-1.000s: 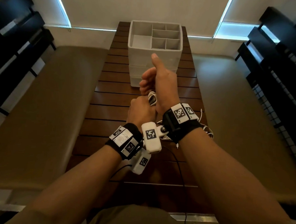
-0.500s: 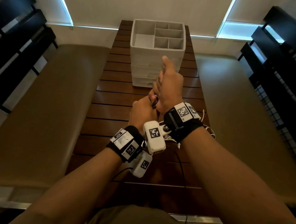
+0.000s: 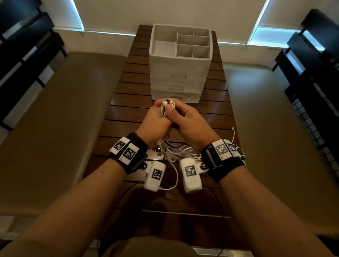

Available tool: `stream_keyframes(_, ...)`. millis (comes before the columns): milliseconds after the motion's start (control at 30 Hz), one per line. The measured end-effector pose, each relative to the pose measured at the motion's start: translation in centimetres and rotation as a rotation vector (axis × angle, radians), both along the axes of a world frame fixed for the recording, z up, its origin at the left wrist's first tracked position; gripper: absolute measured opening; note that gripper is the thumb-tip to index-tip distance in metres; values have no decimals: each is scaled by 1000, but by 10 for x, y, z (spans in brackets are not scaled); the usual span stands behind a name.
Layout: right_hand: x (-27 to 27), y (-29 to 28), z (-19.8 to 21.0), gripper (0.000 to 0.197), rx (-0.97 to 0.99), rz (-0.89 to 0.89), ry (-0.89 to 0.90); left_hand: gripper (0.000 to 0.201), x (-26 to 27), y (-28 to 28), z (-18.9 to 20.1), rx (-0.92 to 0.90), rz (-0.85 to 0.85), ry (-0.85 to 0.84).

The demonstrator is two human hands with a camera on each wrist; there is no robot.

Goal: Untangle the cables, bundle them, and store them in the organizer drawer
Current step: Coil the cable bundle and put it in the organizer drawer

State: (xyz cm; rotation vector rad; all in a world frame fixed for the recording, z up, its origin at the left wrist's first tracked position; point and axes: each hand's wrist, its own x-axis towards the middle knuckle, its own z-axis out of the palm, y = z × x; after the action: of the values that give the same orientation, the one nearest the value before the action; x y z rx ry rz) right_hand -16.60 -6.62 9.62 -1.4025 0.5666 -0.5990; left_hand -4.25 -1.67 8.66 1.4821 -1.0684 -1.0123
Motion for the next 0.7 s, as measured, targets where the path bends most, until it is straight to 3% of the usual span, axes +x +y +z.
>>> stream_keyframes(167, 4, 0, 1, 30, -10, -100, -40, 26, -2, -1, 1, -30, 1, -23)
stream_keyframes(300, 12, 2, 6, 25, 44, -196, -40, 42, -10, 0, 7, -79, 26, -66)
stream_keyframes(433, 9, 1, 6, 30, -12, -157, -36, 38, -11, 2, 9, -96, 78, 0)
stream_keyframes(600, -1, 2, -3, 56, -94, -17, 85, 21, 0, -2, 5, -61, 188, 323)
stream_keyframes(667, -7, 2, -12, 60, -142, 62, 221, 32, 6, -3, 6, -81, 172, 484)
stream_keyframes(700, -11, 2, -17, 52, -200, 108, 298, 38, 9, -3, 8, -102, 127, 548)
